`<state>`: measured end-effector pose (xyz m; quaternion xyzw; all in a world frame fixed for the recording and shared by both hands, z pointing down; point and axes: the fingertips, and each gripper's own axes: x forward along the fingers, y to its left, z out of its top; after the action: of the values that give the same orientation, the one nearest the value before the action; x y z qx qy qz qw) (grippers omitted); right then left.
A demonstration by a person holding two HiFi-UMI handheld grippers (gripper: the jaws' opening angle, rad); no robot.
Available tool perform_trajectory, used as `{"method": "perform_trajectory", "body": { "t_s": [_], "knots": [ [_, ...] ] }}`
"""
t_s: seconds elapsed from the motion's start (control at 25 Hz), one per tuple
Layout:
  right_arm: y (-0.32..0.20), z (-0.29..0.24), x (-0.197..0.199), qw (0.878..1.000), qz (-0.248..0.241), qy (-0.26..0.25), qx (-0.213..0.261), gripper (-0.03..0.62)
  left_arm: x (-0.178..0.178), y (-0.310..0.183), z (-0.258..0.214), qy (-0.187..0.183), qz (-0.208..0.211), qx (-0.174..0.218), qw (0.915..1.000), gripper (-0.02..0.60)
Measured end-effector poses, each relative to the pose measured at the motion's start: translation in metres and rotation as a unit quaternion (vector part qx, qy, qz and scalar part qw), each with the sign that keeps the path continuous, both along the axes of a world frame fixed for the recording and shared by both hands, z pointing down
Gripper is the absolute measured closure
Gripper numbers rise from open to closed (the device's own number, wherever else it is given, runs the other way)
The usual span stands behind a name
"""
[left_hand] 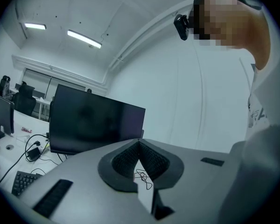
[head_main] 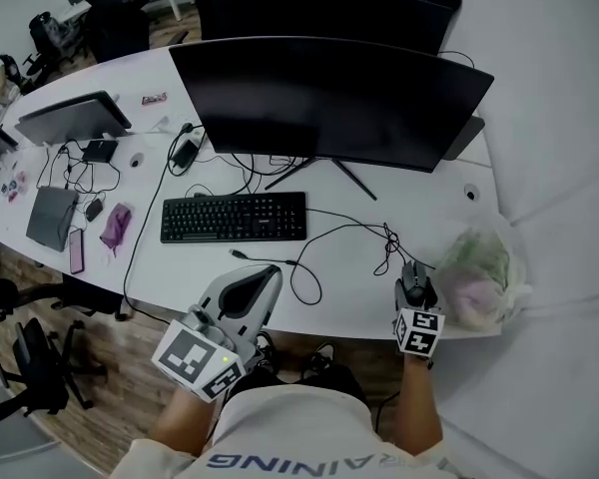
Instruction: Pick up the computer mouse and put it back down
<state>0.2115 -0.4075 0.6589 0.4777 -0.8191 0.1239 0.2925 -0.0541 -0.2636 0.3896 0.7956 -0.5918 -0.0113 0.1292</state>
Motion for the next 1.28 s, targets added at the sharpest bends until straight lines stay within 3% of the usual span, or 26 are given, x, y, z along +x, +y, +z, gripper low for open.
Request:
{"method": "perform_trajectory", "body": {
  "t_s": [0.28, 0.68, 1.08, 1.28],
  "knots": [
    [0.003, 0.057, 0.008, 0.998, -0.010, 0.027, -0.051, 0.287, 0.010, -0.013, 0.019, 0.006, -0.004, -0.020, 0.9998, 0.577],
    [0.008, 0.093, 0.006, 0.996, -0.020, 0.033, -0.086, 0.287, 0.011, -0.021, 0.028, 0.011, -0.018, -0.029, 0.9994, 0.577],
    [0.013, 0.095, 0.006, 0.996, -0.013, 0.020, -0.088, 0.285, 0.014, -0.022, 0.026, 0.012, -0.009, -0.028, 0.9995, 0.577],
    [0.008, 0.067, 0.004, 0.998, -0.014, 0.012, -0.052, 0.276, 0.012, -0.018, 0.020, 0.012, -0.002, -0.019, 0.9997, 0.577]
  ]
}}
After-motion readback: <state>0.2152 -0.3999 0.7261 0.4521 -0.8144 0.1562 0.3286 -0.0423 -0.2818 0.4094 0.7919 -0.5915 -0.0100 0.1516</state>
